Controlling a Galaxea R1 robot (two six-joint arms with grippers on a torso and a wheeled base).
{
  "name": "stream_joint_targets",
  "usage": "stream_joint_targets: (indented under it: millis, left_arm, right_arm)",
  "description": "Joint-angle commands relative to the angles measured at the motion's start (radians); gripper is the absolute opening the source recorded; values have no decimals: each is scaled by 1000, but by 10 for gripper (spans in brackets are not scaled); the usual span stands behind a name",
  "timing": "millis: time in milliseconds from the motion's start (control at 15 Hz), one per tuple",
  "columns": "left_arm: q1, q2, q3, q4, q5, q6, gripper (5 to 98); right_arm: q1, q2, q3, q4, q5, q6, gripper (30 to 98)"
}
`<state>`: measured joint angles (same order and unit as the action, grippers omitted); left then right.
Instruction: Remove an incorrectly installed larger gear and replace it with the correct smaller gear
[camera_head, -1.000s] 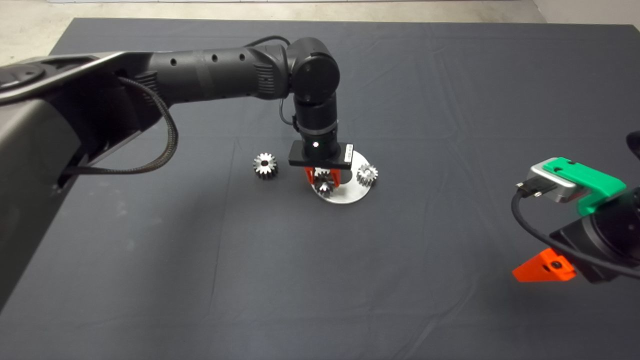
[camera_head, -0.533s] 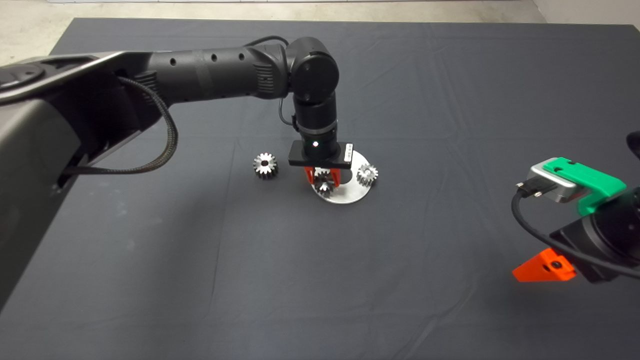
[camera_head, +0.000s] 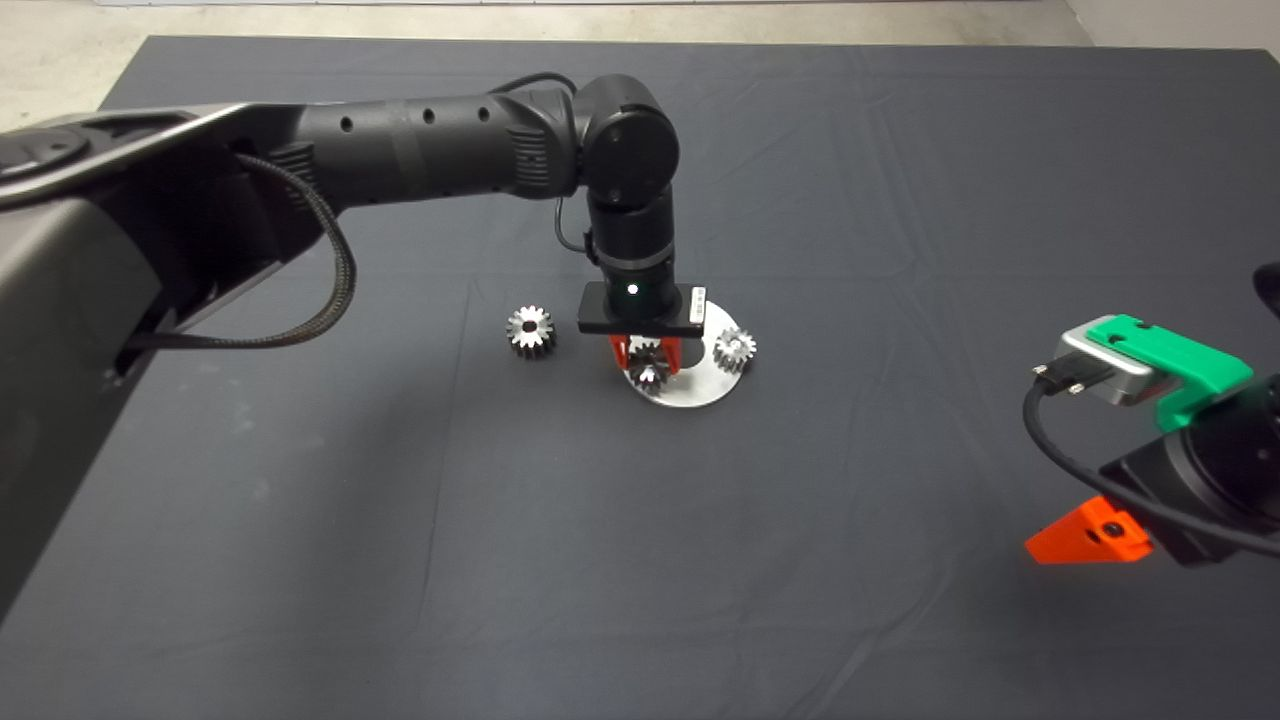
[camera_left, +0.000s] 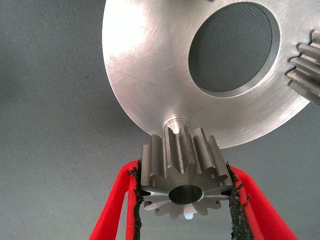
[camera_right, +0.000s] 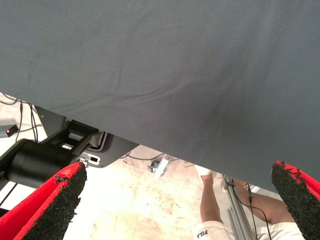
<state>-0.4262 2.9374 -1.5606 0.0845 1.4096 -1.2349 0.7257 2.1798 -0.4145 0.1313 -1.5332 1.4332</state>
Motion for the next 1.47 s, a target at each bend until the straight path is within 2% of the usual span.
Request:
stream_joint_targets:
  millis: [0,333,733,1333,1400]
  left_arm:
    - [-6,5,9,1,-9,-6,329]
    - [-5,5,18,5,-15,-25,329]
    - [-5,4,21,8,-61,-23,329]
    - [-5,4,21,9,-49,-17,332]
    - [-5,4,19,9,-49,-15,355]
  right_arm:
    - [15,-5,5,33,-110,-1,977]
    - [15,-4,5,31,-110,-1,977]
    - [15,-4,5,31,-110,-1,977]
    - [15,-4,5,31,-110,-1,977]
    - [15,-5,5,33,-110,-1,977]
